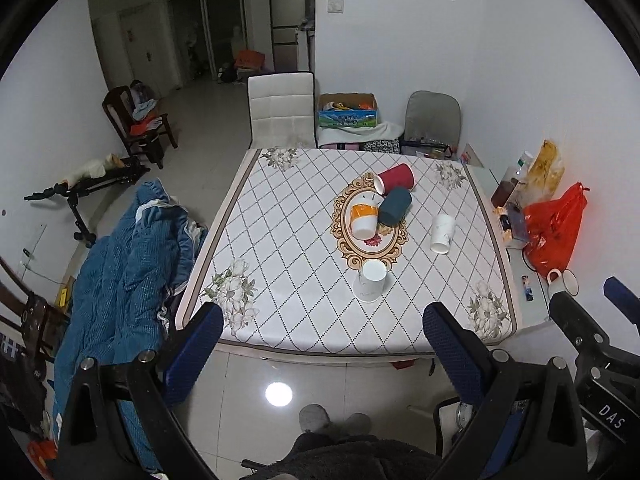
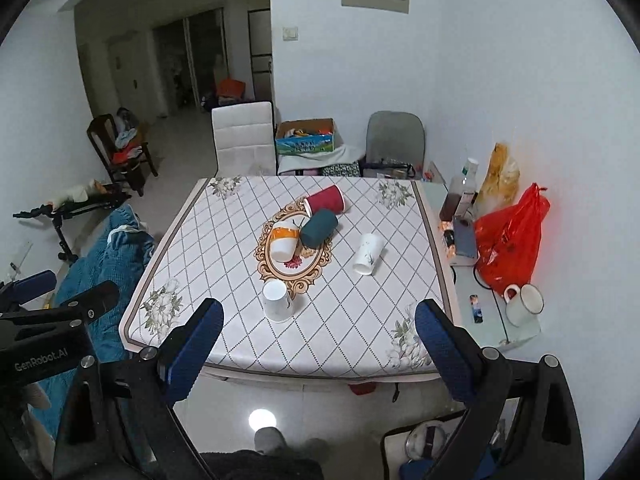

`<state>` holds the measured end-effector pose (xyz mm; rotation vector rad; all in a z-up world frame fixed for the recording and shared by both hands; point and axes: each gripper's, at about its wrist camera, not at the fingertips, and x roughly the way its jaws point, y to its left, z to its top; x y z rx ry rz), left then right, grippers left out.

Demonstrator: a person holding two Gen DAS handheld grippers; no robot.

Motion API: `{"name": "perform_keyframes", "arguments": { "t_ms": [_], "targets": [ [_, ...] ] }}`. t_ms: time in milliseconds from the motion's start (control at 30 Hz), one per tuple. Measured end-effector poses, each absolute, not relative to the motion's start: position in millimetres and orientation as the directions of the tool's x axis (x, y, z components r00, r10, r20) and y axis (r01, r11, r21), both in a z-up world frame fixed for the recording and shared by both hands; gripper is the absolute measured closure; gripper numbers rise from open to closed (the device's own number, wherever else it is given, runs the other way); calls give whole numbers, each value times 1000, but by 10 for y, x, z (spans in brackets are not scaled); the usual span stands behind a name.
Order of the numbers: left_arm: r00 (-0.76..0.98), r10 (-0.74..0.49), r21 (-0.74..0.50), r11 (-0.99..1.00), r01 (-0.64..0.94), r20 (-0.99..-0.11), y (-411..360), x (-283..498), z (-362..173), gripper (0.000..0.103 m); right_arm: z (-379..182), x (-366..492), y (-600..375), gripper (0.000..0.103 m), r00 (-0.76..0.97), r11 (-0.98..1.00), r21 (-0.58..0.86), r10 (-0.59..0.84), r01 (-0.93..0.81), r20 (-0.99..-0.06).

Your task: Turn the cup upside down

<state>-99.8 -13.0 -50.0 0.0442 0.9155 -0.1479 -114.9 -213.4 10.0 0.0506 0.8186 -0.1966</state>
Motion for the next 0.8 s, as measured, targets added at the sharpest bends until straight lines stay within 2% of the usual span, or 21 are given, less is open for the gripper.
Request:
{"name": "perform_keyframes", "arguments": {
  "t_ms": [800],
  "targets": [
    [616, -68, -2, 994, 106, -785, -137, -1262, -432, 1, 107, -1204, -2200, 4, 671, 991, 2, -89, 134, -736]
  ]
}}
